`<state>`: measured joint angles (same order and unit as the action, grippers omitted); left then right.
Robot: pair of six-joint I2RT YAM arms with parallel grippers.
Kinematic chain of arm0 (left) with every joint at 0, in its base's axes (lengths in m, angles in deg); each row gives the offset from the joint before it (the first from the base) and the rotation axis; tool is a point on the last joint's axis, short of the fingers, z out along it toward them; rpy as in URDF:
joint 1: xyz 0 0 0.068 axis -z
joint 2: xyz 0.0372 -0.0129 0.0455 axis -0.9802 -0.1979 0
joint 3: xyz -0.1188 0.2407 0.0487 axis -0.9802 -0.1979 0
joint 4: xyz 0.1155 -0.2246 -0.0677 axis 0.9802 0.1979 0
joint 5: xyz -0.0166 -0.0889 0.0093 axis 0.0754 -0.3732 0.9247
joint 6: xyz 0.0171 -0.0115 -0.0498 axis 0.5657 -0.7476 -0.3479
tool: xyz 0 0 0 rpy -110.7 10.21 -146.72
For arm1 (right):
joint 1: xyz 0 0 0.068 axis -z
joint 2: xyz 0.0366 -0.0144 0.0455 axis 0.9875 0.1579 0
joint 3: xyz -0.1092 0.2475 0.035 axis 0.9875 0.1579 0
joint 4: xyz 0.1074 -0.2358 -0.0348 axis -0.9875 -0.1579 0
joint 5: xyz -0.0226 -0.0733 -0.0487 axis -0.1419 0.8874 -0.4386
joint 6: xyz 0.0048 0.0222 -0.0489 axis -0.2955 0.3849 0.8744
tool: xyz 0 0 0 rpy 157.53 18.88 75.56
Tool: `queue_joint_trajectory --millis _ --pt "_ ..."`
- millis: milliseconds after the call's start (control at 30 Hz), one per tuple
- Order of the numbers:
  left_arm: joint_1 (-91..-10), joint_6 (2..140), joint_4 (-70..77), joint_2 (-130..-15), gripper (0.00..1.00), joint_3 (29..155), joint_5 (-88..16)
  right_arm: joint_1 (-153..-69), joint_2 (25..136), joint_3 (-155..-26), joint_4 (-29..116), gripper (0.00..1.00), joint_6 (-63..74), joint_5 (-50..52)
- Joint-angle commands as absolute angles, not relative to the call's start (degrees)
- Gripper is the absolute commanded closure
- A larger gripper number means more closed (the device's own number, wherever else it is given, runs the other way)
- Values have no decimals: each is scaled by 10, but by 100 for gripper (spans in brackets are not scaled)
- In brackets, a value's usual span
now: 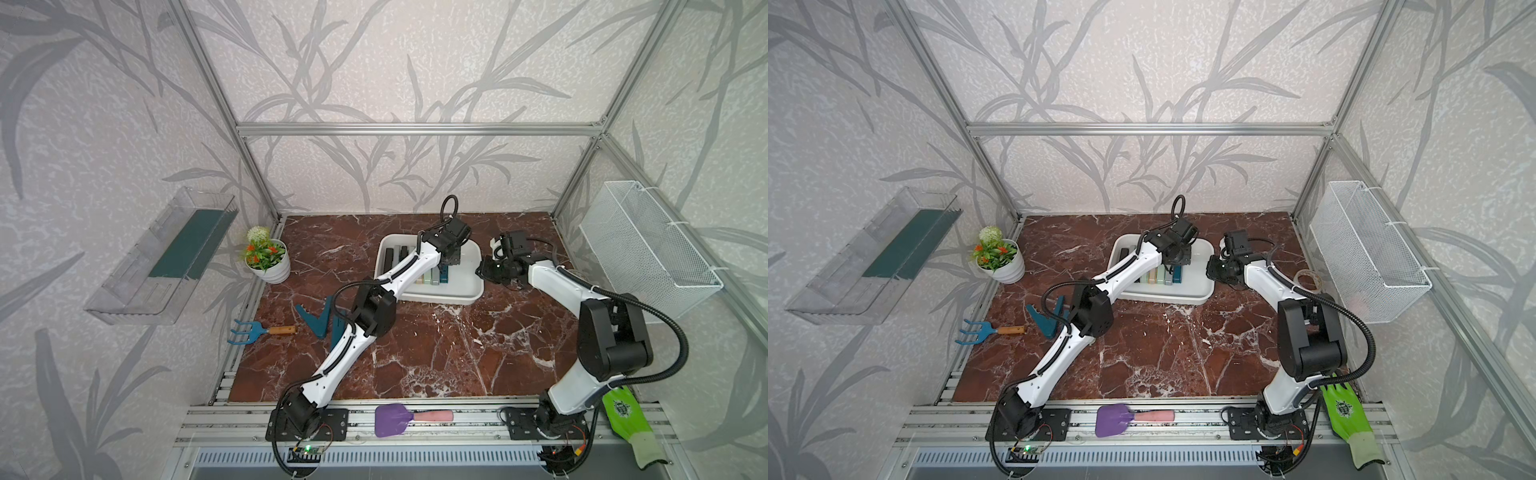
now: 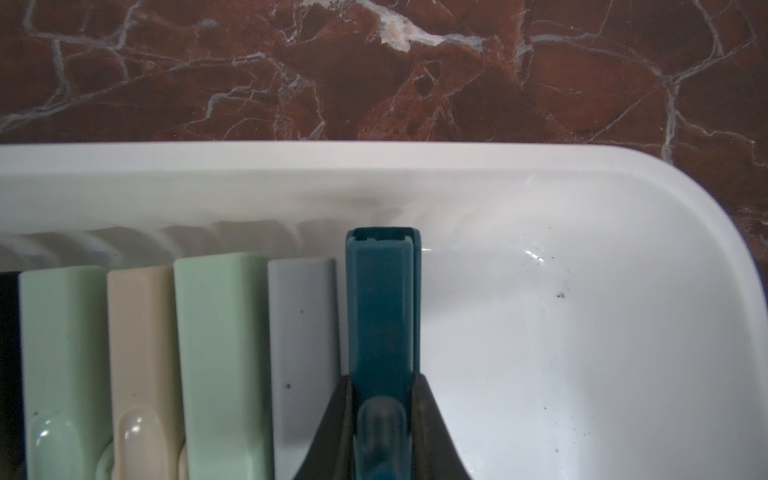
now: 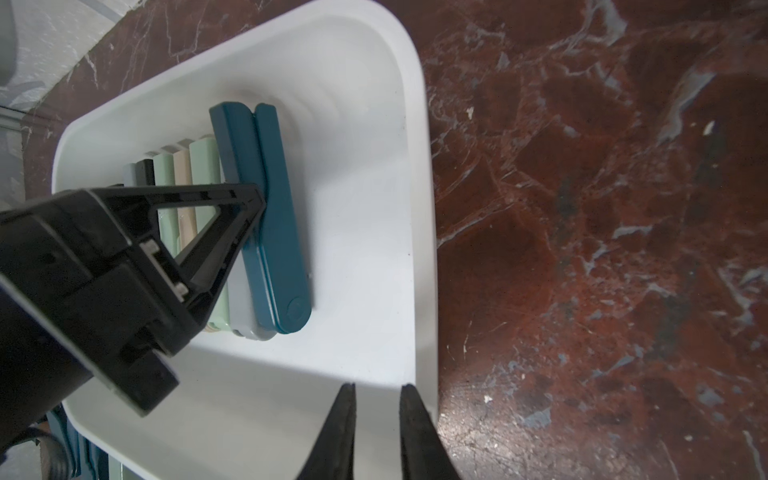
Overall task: Put the pruning pliers into the storage box
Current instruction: Place the pruning pliers in the storage box.
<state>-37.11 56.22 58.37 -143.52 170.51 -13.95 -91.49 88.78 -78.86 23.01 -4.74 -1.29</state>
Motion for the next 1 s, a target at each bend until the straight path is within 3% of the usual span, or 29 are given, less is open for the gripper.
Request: queue_joint_trajectory --millis 0,367,667,967 --pt "-374 556 593 -1431 83 1714 -106 -918 876 -783 236 79 -53 -21" --pt "-375 558 586 -1437 69 1712 -117 -918 868 -778 239 79 -57 -19" --pt "-374 561 578 -1428 69 1709 -125 -918 862 -776 239 79 -55 -15" --pt "-374 622 597 -1319 56 1709 -104 -918 867 -789 227 77 -42 -7"
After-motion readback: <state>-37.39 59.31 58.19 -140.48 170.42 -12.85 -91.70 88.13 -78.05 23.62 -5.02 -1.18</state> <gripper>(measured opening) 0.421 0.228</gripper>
